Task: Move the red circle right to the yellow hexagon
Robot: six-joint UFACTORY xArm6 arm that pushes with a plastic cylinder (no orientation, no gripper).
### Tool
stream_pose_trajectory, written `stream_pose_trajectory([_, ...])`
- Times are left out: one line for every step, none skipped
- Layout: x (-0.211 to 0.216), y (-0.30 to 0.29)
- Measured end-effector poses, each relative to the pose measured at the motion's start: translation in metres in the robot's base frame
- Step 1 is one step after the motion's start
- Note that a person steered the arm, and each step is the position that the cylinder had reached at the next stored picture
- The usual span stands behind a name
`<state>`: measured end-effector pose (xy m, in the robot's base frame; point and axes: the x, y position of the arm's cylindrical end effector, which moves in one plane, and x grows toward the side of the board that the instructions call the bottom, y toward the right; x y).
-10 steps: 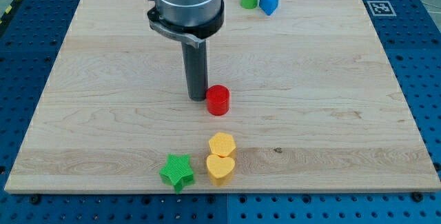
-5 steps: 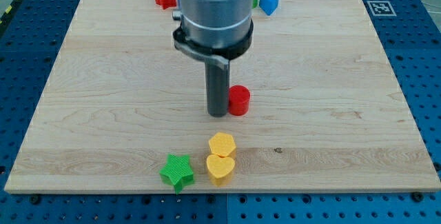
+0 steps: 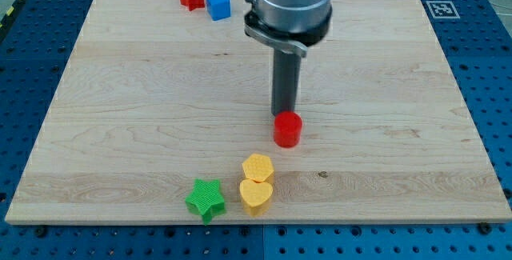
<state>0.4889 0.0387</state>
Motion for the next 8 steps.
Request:
stream_pose_trajectory([0.027,0.001])
stream_pose_trajectory([0.044,0.001])
stream_pose_trajectory([0.052,0.001])
stream_pose_trajectory([0.053,0.001])
stream_pose_trajectory([0.052,0.001])
stream_pose_trajectory([0.042,0.001])
stream_pose_trajectory([0.017,0.001])
stream_pose_trajectory([-0.016,0.001])
